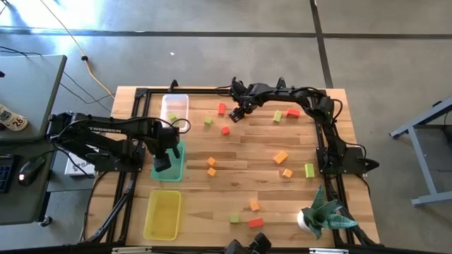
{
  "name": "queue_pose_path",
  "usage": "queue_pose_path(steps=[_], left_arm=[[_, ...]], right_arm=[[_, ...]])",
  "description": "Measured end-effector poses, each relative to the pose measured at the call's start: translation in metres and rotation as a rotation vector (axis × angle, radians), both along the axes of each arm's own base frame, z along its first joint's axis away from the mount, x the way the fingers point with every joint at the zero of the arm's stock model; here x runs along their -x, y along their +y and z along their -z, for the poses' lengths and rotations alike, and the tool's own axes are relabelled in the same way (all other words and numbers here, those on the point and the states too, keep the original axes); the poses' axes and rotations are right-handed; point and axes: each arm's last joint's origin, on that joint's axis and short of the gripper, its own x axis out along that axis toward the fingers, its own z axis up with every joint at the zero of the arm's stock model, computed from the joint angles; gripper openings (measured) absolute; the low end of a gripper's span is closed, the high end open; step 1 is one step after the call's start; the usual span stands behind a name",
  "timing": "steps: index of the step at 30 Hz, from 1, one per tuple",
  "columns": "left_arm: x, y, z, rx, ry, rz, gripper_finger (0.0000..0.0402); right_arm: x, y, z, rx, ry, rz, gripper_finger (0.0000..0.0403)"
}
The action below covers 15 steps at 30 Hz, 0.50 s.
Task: Sort & place blocks by color
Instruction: Put the orange cylindrical block into the blue bin, then put the yellow rectangular block into the yellow bin
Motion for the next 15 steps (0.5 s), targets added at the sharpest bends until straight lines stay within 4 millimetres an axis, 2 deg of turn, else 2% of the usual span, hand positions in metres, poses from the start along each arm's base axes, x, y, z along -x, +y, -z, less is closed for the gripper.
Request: queue_pose_path(steps=[5,11,15], left_arm=[[-0.007,0.001,-0.001,-0.015,-0.076,0.0,0.0173],[-0.01,0.002,-0.001,-0.019,-0.108,-0.017,0.0183],[-0.013,0.003,-0.002,-0.021,-0.132,-0.018,0.0182]], right_arm=[[0.001,-0.001,0.003,-0.032,-0.003,0.029,0.0181],[0.002,-0.002,0.002,-0.045,-0.012,0.02,0.0103],[0.002,-0.002,0.002,-0.053,-0.016,-0.007,0.0102]])
